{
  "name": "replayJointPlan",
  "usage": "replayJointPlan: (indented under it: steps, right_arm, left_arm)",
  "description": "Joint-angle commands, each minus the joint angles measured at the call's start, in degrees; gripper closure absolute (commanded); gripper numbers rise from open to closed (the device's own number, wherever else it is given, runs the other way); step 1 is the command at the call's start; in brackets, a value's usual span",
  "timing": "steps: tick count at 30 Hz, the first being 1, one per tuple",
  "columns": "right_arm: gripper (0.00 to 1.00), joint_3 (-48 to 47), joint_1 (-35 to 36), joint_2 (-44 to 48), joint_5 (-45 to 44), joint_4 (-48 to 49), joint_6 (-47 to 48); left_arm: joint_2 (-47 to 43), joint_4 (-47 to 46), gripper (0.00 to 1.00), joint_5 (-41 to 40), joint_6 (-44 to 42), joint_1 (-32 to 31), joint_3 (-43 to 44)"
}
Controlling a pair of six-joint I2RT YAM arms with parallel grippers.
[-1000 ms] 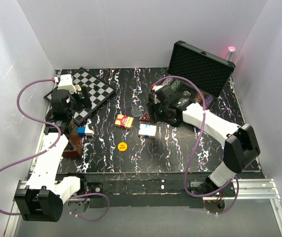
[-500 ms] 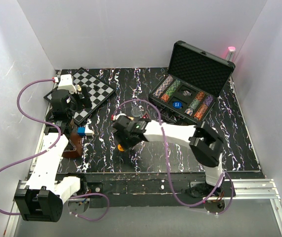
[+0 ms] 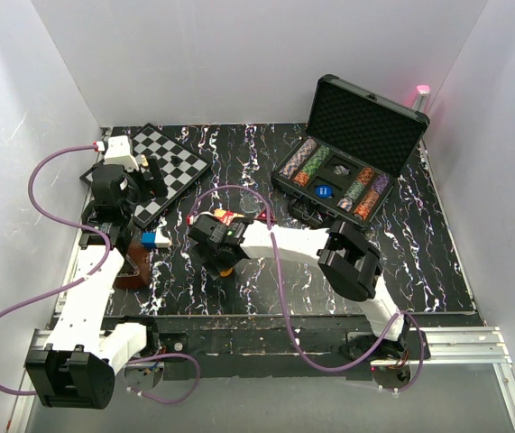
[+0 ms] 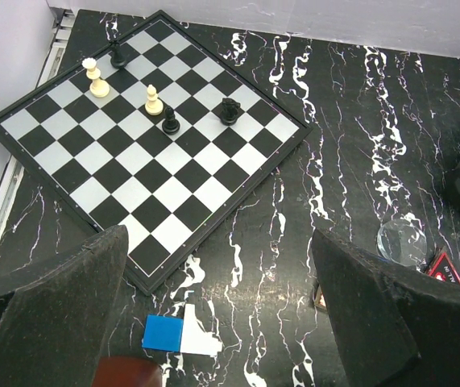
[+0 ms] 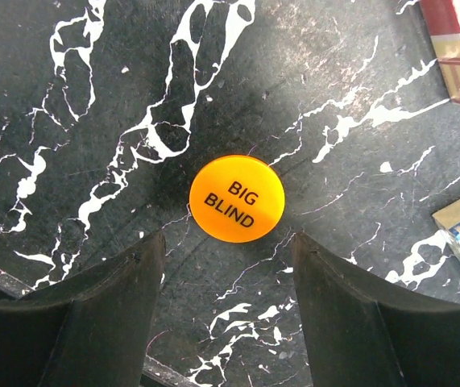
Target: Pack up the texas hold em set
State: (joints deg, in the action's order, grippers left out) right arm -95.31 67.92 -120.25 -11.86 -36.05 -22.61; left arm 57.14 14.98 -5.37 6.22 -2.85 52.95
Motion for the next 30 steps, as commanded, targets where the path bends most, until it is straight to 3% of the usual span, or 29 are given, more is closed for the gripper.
replayJointPlan:
  steps: [1,30]
  right_arm:
    - [0.29,-2.42,0.2,-1.22,0.08,-0.24,0.29]
    - [0.36,-6.47,-1.39,-6.49,1.58,-1.74,0.02]
  left_arm:
    - [-1.42,-0.13,0.02,-0.26,0.2,-0.31,-0.39]
    - [-2.13,0.05,0.02,-1.14,-0.07,-0.31,-0.39]
